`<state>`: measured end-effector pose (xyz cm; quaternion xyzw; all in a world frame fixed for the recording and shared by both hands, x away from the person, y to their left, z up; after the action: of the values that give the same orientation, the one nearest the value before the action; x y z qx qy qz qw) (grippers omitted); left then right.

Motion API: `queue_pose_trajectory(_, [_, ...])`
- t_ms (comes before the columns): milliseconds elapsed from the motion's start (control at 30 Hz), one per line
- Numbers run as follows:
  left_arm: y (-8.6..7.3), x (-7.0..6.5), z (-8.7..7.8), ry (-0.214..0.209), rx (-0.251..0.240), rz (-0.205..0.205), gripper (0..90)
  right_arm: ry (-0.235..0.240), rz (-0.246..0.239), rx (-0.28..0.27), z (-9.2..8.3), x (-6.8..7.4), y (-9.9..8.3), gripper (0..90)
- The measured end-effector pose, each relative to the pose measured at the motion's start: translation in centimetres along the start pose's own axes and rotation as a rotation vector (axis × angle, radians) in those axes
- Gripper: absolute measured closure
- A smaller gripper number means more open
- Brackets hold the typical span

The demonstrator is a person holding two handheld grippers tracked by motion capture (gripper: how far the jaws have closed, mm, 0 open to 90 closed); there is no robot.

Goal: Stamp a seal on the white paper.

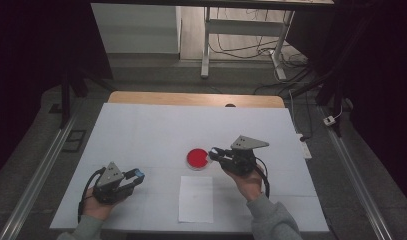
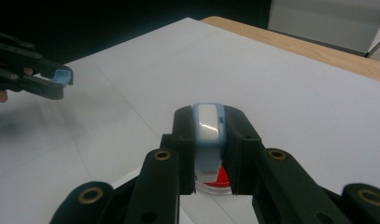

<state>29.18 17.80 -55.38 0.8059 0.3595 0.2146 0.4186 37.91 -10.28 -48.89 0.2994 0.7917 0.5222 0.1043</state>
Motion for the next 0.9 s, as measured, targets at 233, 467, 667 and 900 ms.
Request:
queue_pose_trajectory(233, [0.0,0.0,0.0,-0.002,0.0,-0.001,65.4,0.013,-0.007,0.008,-0.3,0.6,-0.3,75.3])
queue_pose_trajectory(467, [0.0,0.0,0.1,-0.003,0.0,-0.001,65.5,0.036,-0.018,0.02,-0.6,1.6,-0.8,75.3])
queue_pose_trajectory(667, [0.0,0.0,0.1,-0.003,0.002,-0.001,65.5,0.053,-0.025,0.03,-0.6,2.4,-1.3,75.3])
queue_pose_trajectory(900, [0.0,0.1,0.1,-0.003,0.003,0.0,65.5,0.065,-0.03,0.04,-0.8,2.9,-1.7,75.3])
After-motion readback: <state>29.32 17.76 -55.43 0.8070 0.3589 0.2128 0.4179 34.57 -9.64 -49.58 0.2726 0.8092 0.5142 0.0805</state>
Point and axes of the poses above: each handheld gripper's, and its own axes: z roughly forward along the jaws, y roughly out of its top, x roughly to its left, the point moved 8 cm from there along z, roughly forward along the jaws, and after that the axes turned 4 degrees about z, right-handed, at the moved point
